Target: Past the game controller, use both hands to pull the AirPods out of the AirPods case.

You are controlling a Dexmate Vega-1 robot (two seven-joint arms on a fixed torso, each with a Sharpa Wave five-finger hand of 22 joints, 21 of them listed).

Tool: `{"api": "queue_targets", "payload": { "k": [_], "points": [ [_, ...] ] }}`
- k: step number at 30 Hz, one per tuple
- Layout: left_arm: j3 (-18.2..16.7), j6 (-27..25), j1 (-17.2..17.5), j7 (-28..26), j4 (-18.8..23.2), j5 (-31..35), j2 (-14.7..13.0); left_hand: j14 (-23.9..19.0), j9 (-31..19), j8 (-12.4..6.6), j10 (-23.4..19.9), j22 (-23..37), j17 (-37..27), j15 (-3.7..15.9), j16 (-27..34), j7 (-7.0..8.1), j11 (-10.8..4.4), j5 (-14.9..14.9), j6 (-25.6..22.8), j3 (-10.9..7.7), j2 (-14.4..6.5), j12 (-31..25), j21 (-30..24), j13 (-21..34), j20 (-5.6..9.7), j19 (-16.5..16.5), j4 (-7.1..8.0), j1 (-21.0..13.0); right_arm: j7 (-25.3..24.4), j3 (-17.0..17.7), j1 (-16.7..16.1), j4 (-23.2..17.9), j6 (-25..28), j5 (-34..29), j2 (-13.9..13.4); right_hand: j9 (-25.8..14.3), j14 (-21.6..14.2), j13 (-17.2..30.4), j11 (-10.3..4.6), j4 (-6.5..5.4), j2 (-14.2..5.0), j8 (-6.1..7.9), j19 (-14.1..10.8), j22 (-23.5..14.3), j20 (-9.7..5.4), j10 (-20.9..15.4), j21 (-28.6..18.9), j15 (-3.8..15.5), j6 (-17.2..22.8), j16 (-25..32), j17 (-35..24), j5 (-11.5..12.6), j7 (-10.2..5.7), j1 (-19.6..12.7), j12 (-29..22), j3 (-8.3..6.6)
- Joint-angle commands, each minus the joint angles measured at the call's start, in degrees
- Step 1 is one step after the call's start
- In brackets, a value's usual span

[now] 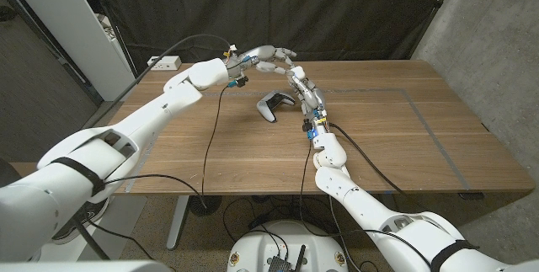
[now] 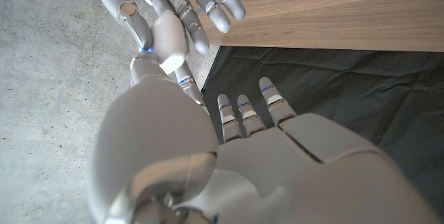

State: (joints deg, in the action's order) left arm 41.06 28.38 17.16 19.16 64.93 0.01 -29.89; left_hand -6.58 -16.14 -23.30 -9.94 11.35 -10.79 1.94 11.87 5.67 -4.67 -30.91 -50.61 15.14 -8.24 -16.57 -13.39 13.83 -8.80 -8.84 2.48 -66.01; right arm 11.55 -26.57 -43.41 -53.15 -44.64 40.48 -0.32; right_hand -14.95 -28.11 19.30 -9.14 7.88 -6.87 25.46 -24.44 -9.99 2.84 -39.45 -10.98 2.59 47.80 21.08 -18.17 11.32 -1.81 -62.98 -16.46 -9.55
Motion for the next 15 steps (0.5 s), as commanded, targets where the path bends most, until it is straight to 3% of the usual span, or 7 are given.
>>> {"api": "queue_targets", "payload": {
  "k": [1,4,15],
  "points": [
    [0.3,-1.3,-0.5,-0.3,-0.1,0.2,0.4,-0.7,-0.7,-0.95,-1.2,0.2,-0.4,0.21,0.3,-0.32,0.32,0.6,-1.9,-0.84,-1.9,-0.6,-0.5,0.1,0.12,-1.0,-0.11,-2.1,1.9,0.2,0.4,-0.1,1.5,0.7,-0.4,-10.3,0.3,0.2,-0.28,-0.1,-0.24,1.89,0.3,-0.2,0.13,-0.1,-0.3,10.51,7.0,0.4,-0.2,0.3,-6.38,-0.6,-0.1,0.36],
    [0.3,-1.5,-0.5,0.0,0.0,-0.2,0.5,-0.9,-1.1,-1.46,-1.8,0.3,-0.6,0.41,0.4,-1.32,0.39,1.3,-3.4,-2.16,-3.4,-0.7,-0.6,0.1,0.32,-1.2,0.45,-2.6,1.8,0.2,0.2,-0.6,1.8,0.6,-0.7,-10.2,0.3,0.3,-0.35,-0.1,-0.32,1.85,0.4,-0.2,0.17,-0.1,-0.3,10.52,7.0,0.4,-0.4,0.3,-6.38,-0.7,-0.1,0.43],
    [0.3,-2.3,0.1,0.6,1.6,-1.1,0.4,-1.6,-2.0,-2.59,-2.7,0.5,-0.7,1.1,0.4,-1.35,-0.53,3.5,-6.3,-4.51,-3.0,-0.7,-0.9,-0.1,0.93,-1.5,0.58,-4.4,1.7,0.4,-0.5,-1.7,2.4,0.9,-1.3,-10.7,-0.6,0.7,1.24,-0.76,-1.03,1.85,-0.3,-0.3,-0.14,-1.1,-0.7,10.24,6.0,1.2,-0.8,0.2,-6.42,-0.2,-0.6,0.91]
  ]
}}
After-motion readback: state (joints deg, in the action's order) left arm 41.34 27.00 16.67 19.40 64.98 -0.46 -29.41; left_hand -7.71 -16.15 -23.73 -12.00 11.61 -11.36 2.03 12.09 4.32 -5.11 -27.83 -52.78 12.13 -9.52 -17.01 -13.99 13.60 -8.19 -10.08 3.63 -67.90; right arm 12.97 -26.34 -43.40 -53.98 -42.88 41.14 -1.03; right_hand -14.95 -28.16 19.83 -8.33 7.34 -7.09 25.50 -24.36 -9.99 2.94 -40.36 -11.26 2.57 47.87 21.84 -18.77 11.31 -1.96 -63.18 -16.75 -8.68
